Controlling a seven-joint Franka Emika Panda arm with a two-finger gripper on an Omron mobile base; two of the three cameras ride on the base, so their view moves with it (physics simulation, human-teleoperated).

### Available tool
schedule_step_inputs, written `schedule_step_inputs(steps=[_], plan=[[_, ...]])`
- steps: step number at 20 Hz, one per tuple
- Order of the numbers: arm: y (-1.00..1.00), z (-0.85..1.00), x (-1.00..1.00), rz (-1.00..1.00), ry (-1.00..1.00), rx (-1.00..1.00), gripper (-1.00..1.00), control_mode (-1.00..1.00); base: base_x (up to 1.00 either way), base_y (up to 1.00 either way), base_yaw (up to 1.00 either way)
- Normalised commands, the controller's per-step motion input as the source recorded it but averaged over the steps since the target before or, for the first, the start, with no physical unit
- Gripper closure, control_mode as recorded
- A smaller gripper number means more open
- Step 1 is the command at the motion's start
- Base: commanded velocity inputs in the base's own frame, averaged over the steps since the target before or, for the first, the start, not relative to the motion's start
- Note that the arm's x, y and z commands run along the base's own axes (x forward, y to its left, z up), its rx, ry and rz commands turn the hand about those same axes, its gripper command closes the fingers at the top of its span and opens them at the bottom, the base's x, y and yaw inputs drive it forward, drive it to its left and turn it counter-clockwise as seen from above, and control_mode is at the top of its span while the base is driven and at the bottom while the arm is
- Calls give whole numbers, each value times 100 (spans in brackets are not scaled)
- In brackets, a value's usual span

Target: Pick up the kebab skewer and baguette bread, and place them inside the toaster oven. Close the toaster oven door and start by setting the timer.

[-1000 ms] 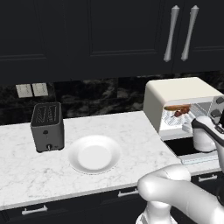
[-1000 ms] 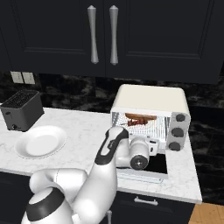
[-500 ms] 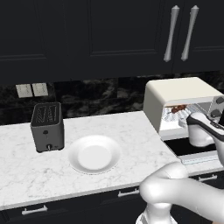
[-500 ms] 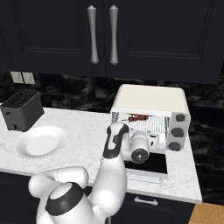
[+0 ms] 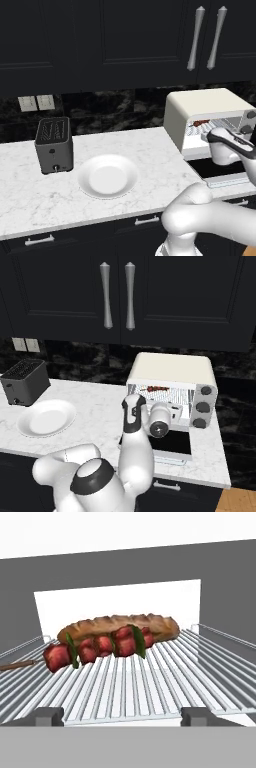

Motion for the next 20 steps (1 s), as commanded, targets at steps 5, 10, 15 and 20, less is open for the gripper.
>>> schedule_step_inputs(steps=[5, 10, 15, 20], plan=[[0, 0, 21, 0, 0, 0, -100, -100, 0, 0, 0], [0, 1, 10, 0, 0, 0, -100, -100, 0, 0, 0], [-25, 13, -54, 0, 0, -2, -100, -100, 0, 0, 0], [-49, 23, -88, 2, 0, -1, -100, -100, 0, 0, 0]])
